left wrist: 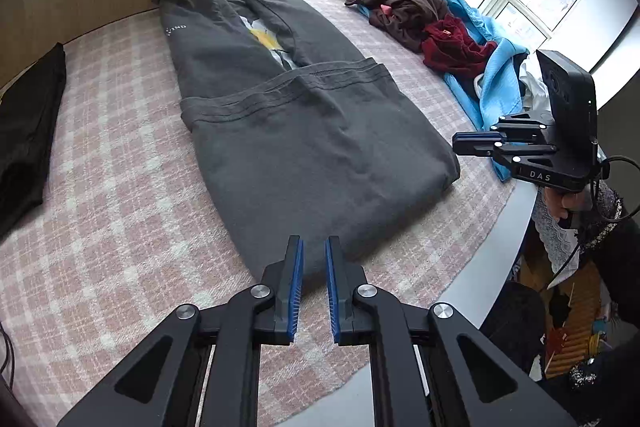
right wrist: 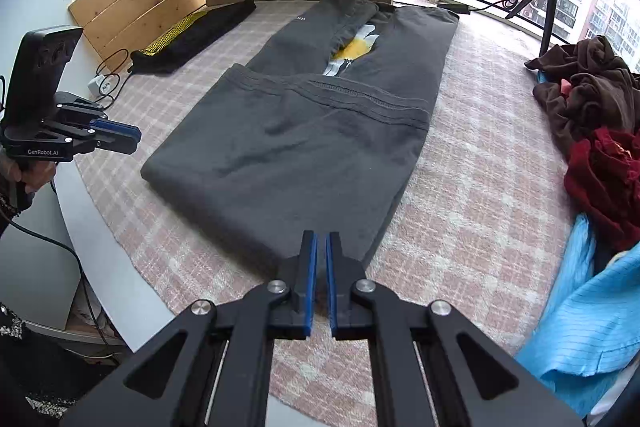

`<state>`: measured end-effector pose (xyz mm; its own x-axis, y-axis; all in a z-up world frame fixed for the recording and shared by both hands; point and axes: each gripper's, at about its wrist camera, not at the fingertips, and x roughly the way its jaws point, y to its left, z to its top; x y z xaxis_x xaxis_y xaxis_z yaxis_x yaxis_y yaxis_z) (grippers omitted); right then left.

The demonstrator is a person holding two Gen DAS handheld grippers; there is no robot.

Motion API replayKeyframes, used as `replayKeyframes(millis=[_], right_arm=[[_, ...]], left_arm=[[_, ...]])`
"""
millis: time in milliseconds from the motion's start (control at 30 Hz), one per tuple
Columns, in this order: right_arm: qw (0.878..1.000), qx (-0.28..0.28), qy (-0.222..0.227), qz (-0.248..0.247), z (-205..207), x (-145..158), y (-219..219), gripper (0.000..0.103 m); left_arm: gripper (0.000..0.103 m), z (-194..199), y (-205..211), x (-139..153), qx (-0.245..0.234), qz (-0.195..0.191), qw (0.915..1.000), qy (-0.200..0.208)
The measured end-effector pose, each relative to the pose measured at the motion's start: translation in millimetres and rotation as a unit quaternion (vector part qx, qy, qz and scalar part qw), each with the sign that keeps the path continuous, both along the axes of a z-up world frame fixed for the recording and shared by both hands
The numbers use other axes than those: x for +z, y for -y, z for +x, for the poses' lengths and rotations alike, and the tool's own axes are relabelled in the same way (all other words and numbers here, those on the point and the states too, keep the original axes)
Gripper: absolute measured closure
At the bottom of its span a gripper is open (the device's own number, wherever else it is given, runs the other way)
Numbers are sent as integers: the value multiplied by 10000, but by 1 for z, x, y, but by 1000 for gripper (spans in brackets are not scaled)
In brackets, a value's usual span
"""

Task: Fold clothes
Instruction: 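Open both grippers and move them to the folded edge of the strip, then grasp the folded edge with both grippers and fold it over toward the collar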

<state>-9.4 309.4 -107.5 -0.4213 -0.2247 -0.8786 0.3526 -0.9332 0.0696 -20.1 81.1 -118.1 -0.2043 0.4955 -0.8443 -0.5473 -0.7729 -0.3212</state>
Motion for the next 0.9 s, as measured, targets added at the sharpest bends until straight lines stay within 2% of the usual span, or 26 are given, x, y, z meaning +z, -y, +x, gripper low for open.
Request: replayKeyframes(millis=[67, 100, 167, 300, 367, 467, 533, 600, 733, 800, 900], right_arm=[[9983, -157, 416, 374, -4, -30, -7, 98], [9982, -266, 489, 208, 0, -31, -18, 95], [9967, -553, 545, -224, 5, -12, -37, 95], [9905, -845, 89, -1081, 14, 62, -57, 94], [9881, -878, -215, -1242, 16, 101, -54, 92], [9872, -870, -629, -1181, 10, 154, -53, 81], [9869, -880, -935, -973, -1, 183, -54, 63], [9851, -864, -1181, -906, -21, 204, -58, 53], [9857, -823, -1441, -304, -79, 207, -60, 52], [9888, -682, -1299, -283, -112, 191, -63, 52], [9931, -641, -930, -330, -162, 151, -70, 52]], left_arm=[[88, -2, -10, -24, -57, -331, 9993, 143], [96, -3, -8, -33, -9, -433, 9987, 254], [95, -4, 5, -27, 140, -349, 9985, 407], [95, -12, 40, 41, 457, -114, 9989, -45], [94, -23, 54, 77, 581, -11, 9980, -266], [91, -44, 62, 124, 705, -76, 9947, -744], [87, -67, 65, 145, 742, -16, 9932, -895], [82, -92, 62, 155, 860, -4, 9916, -964], [82, -132, 43, 144, 1169, 1, 9899, -798], [82, -153, 35, 125, 1272, 6, 9903, -564], [82, -180, 22, 98, 1442, -20, 9893, -236]])
